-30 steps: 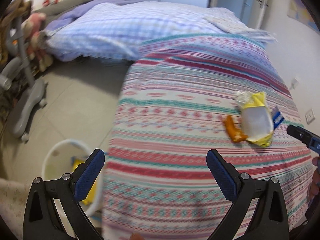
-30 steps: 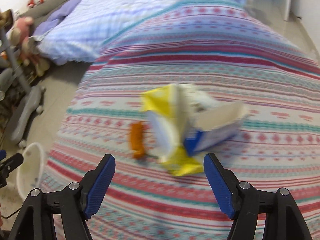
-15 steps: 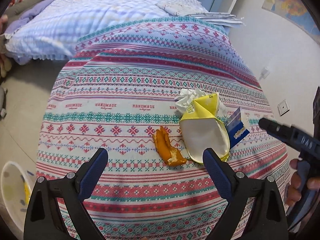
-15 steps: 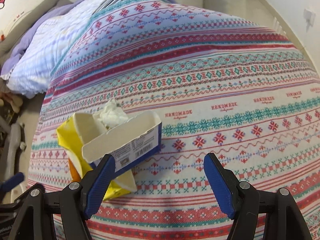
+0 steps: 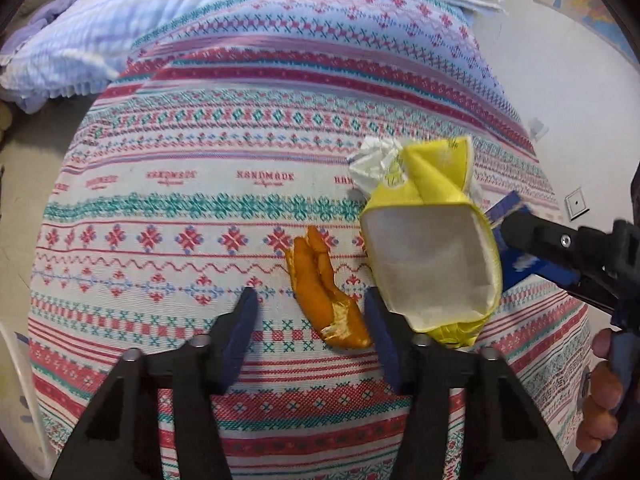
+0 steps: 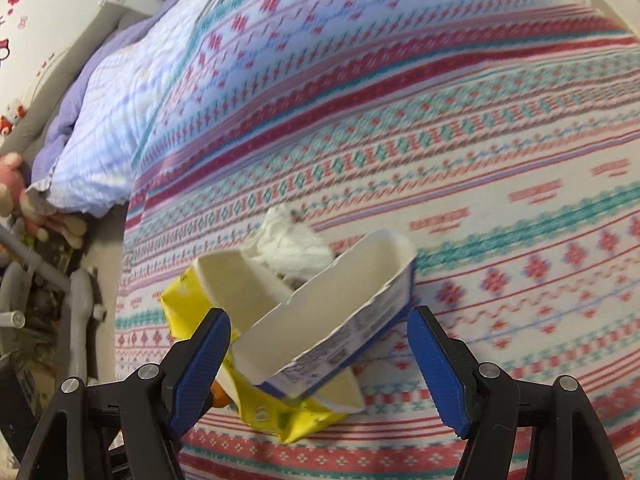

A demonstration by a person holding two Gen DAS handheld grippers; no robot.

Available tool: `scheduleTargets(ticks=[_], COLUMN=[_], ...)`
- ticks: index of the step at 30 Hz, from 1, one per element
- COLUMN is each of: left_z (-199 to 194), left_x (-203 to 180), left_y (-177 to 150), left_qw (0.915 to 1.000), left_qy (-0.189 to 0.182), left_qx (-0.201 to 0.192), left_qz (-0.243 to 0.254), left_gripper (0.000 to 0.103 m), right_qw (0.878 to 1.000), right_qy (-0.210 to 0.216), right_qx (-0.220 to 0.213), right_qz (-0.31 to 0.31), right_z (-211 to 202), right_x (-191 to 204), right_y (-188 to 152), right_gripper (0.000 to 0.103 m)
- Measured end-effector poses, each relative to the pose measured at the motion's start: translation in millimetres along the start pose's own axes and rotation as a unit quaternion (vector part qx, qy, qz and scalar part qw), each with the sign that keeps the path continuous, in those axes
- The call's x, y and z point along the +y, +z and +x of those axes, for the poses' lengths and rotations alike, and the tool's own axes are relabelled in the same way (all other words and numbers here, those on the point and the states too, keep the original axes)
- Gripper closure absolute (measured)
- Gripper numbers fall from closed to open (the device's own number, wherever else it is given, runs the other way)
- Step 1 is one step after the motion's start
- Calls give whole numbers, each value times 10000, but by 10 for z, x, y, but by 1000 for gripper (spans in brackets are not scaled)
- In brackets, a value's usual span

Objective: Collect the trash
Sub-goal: 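Grasp the orange peel with the left gripper while the right grasps the torn white box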

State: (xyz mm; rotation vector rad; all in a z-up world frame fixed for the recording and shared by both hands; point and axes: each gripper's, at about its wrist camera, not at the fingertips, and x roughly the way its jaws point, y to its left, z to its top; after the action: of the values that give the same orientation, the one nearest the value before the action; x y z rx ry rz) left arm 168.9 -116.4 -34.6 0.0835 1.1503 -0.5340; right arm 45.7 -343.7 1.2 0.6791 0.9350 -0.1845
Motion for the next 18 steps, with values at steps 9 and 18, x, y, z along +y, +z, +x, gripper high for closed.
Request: scheduleTargets(ticks=[9,18], left_z=[9,-138], left_x=[-188,-124], left_y=[-50,-147], left_qw=[9992,9996], left_qy=[66,144], left_qx=[-65,-68], left_qz=[384,212], left_gripper=[82,88], right_qw=[9990,9983], right_qy=[-333,-467], right_qx=[309,250], right_qz=[-47,-262], right_z=[9,-257], right_x=[-285,-297], right_y=[-96,-253], right_gripper=[69,81])
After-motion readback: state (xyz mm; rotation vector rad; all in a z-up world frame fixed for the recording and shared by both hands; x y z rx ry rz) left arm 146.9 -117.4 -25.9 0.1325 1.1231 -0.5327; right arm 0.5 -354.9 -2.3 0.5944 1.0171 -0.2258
